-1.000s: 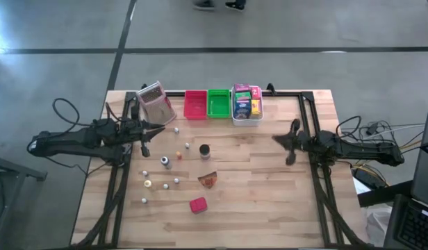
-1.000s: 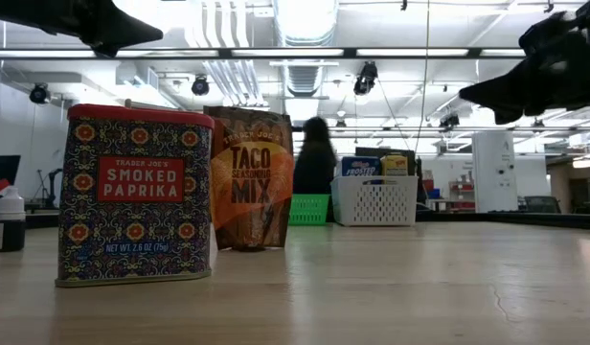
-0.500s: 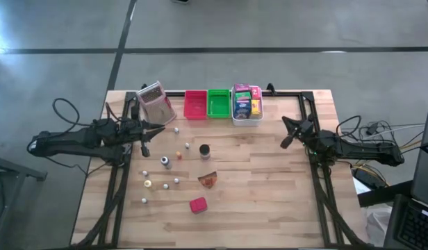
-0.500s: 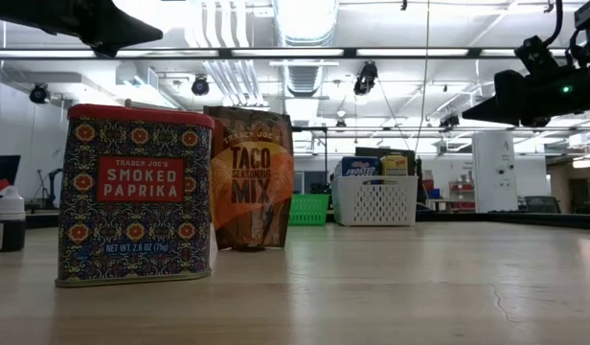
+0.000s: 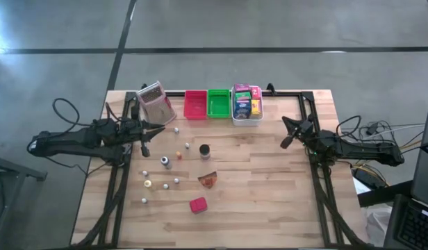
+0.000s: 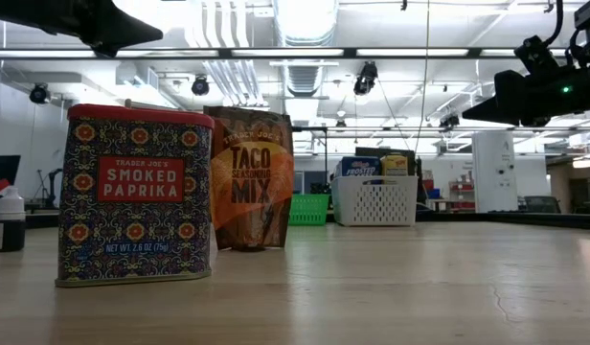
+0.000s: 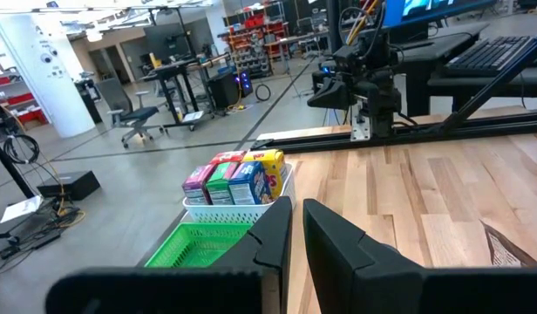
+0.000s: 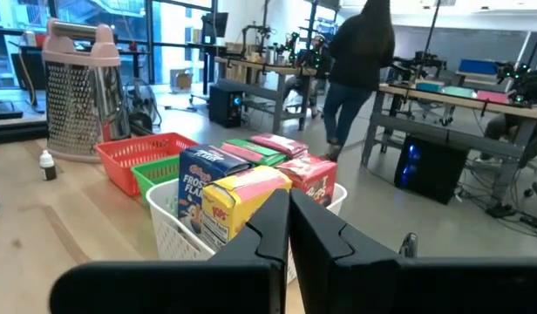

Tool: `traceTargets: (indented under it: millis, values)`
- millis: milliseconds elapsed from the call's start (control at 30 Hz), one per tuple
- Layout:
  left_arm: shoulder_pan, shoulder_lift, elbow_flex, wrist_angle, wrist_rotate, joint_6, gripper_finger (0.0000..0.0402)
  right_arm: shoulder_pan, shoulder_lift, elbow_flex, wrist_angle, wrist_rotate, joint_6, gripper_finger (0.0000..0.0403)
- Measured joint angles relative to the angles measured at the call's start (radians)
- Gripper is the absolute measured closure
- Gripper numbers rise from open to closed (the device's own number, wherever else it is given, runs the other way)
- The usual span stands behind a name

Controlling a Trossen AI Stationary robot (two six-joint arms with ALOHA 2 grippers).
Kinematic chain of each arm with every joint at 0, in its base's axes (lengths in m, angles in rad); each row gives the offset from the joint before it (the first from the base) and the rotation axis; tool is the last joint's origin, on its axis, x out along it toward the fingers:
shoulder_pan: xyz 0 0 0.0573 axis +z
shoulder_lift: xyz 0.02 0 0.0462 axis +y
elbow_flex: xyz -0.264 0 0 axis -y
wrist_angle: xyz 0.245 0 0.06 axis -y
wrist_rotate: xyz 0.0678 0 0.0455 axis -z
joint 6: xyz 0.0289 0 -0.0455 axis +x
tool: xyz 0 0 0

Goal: Pick & Place Kitchen Items
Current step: Put the purple seasoning bottle into the green bin

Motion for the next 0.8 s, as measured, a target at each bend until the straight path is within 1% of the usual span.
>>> traceTargets:
  millis: [333,500,567,633,733,800]
  values:
    - [0.0,0.0,0.0,0.013,0.0,0.025,0.0362,0.0,0.0,0.0,0.0,-0.001,0.0,0.0394]
    - [0.0,0.0,0.0,0.013,0.0,-0.015,0.0362,0.0,0.0,0.0,0.0,-0.001,0.0,0.0394]
    - [0.001,0.001,0.0,0.027,-0.03,-0.013,0.0362,0.0,0.0,0.0,0.0,-0.001,0.0,0.0394]
    - [0.001,0.007,0.0,0.023,-0.089,-0.072,0.036,0.0,0.0,0.0,0.0,-0.001,0.0,0.0394]
    - [0.003,0.028,0.0,0.01,-0.102,-0.075,0.034,0.0,0.0,0.0,0.0,-0.001,0.0,0.0394]
    - [0.002,0.059,0.001,0.019,-0.089,-0.068,0.0314,0.0,0.0,0.0,0.0,-0.001,0.0,0.0394]
